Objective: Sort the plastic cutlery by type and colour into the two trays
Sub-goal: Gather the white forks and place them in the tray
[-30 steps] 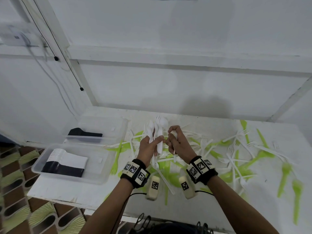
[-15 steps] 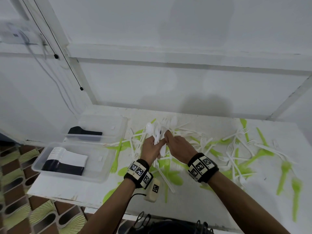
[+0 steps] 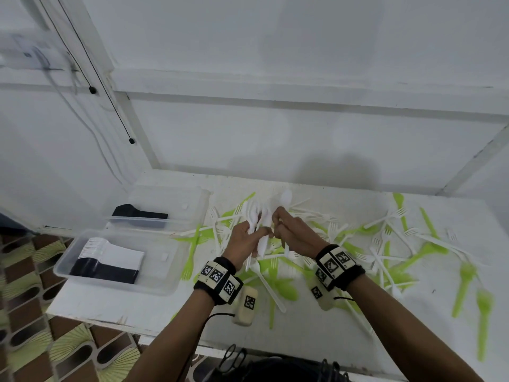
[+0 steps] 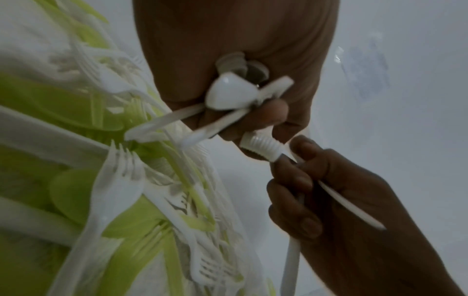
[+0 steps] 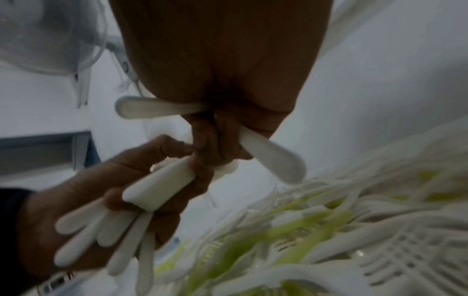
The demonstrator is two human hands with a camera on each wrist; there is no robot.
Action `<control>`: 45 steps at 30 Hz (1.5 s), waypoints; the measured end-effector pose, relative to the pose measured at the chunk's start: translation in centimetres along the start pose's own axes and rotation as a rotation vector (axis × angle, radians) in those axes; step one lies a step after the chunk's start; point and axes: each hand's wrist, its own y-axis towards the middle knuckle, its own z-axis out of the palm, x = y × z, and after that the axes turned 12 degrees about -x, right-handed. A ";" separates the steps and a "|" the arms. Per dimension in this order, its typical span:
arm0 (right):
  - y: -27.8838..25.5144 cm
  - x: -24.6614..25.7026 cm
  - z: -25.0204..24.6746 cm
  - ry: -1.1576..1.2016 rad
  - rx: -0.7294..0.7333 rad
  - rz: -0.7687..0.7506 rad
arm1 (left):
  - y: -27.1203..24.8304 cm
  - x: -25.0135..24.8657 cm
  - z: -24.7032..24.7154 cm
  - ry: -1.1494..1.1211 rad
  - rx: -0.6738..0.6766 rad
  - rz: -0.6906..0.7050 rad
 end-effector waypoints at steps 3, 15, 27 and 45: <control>0.1 0.8 0.3 0.341 -0.030 0.123 | 0.2 -0.1 -0.2 -0.086 0.008 -0.034; -1.1 0.5 0.1 0.239 0.143 0.194 | 0.3 1.9 -1.1 -0.113 -0.051 -0.122; -1.1 1.0 -2.7 0.005 0.241 0.114 | -0.1 2.4 -0.8 -0.128 -0.079 -0.165; -0.2 1.1 1.4 0.004 -0.250 0.411 | -0.9 2.3 0.5 0.069 0.060 0.157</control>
